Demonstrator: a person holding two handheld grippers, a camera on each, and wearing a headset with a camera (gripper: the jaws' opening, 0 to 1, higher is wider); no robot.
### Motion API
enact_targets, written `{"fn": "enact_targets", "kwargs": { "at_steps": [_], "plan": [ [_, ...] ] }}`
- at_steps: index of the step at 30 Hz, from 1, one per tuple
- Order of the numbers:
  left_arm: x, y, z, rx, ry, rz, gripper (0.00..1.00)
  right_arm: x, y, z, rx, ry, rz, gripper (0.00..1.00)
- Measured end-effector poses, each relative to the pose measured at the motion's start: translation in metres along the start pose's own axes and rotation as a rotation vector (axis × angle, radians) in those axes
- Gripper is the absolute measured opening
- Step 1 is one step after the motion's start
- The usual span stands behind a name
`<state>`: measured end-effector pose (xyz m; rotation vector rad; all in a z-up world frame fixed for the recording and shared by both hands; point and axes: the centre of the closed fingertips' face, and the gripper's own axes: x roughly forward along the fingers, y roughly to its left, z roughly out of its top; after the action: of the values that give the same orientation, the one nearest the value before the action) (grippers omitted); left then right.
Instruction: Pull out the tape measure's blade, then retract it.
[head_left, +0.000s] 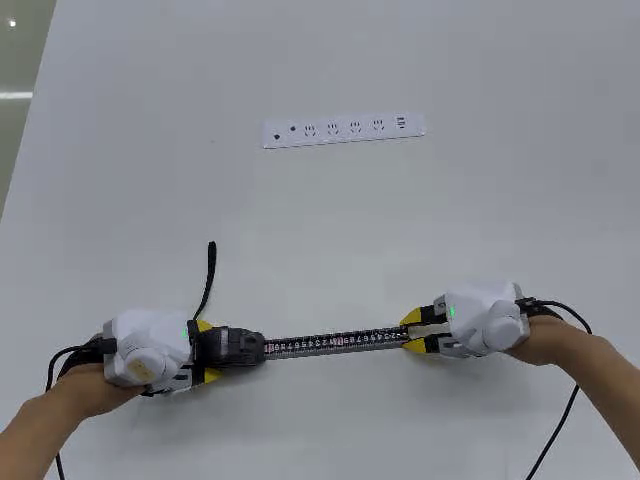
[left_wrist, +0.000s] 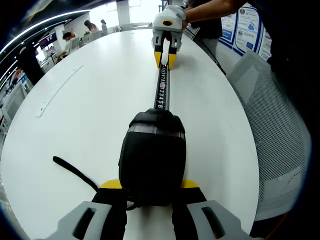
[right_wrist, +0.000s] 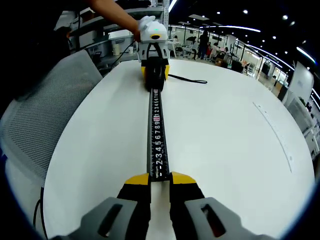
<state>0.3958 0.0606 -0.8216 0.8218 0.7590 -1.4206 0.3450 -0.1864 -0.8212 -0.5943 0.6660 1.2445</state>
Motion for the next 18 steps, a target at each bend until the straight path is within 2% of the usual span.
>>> {"fn": "enact_targets", "kwargs": {
  "at_steps": [18],
  "plan": [
    [0.000, -0.001, 0.002, -0.001, 0.003, 0.000, 0.31, -0.012, -0.001, -0.013, 0.011, 0.022, -0.008, 0.11]
  ]
}}
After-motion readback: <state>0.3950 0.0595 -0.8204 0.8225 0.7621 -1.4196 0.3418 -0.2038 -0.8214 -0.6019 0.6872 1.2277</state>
